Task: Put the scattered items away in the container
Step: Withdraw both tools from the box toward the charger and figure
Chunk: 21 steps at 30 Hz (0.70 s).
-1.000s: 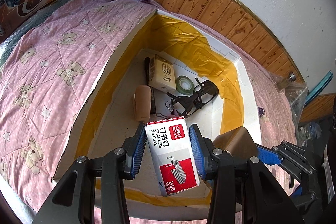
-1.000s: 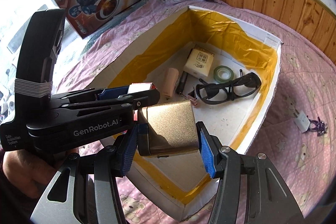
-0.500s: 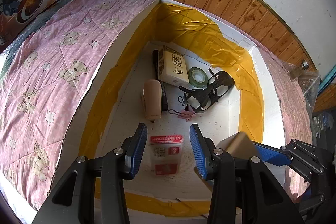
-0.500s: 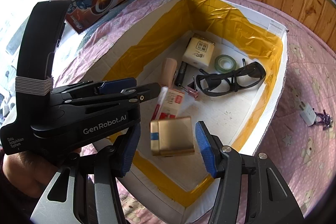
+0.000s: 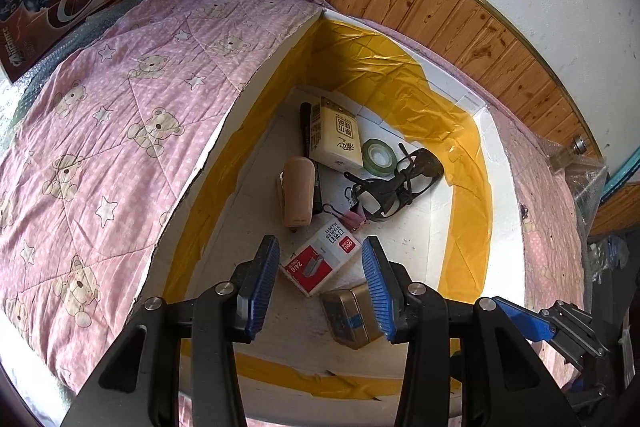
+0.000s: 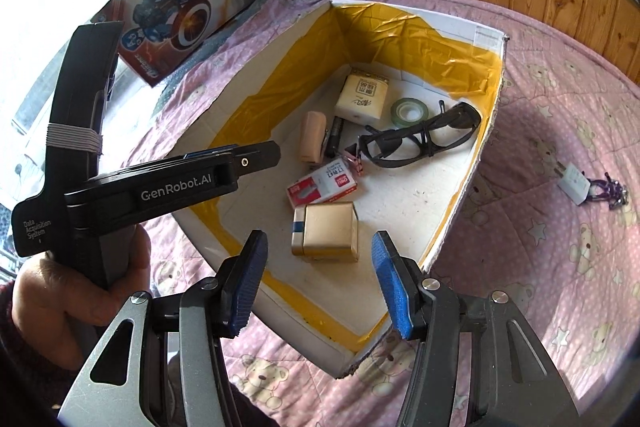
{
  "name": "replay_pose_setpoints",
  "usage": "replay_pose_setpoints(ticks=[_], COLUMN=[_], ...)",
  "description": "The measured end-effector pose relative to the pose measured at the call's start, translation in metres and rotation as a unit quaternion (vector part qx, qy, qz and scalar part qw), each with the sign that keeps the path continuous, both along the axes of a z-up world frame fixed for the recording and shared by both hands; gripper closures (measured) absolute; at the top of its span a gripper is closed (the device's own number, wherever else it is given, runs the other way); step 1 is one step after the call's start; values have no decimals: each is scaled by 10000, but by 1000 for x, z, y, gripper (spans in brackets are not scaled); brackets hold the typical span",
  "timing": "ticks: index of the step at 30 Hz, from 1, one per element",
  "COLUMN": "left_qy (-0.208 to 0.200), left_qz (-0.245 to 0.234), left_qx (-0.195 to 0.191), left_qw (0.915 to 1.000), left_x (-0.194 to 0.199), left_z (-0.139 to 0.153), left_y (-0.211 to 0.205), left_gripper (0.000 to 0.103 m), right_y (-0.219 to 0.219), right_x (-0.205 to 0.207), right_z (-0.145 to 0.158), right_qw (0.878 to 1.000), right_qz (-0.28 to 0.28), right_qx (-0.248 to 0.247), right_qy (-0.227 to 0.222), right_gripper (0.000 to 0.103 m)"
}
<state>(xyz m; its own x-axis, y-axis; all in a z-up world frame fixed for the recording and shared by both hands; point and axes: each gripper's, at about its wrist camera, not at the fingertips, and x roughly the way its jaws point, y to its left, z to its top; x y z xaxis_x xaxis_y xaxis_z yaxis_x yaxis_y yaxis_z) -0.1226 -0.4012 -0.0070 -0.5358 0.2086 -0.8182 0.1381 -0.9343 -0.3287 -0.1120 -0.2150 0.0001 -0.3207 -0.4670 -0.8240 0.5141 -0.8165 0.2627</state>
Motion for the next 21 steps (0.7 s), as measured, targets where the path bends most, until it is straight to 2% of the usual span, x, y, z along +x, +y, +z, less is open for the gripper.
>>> replay_pose_setpoints(ticks=[7,21], left_qy=[70,257], left_qz=[-35,-368], left_qx=[45,-203], left_qw=[10000,9988], left_x=[18,44], left_z=[16,48], left_y=[11,56], left_gripper=[56,56], right_y=[15,71], right_x=[16,43], right_z=[15,29], right_qw=[9995,9929], right_qz=[-141,-542], right_qx=[-266,-1045], right_qy=[115,161], right_gripper=[45,45])
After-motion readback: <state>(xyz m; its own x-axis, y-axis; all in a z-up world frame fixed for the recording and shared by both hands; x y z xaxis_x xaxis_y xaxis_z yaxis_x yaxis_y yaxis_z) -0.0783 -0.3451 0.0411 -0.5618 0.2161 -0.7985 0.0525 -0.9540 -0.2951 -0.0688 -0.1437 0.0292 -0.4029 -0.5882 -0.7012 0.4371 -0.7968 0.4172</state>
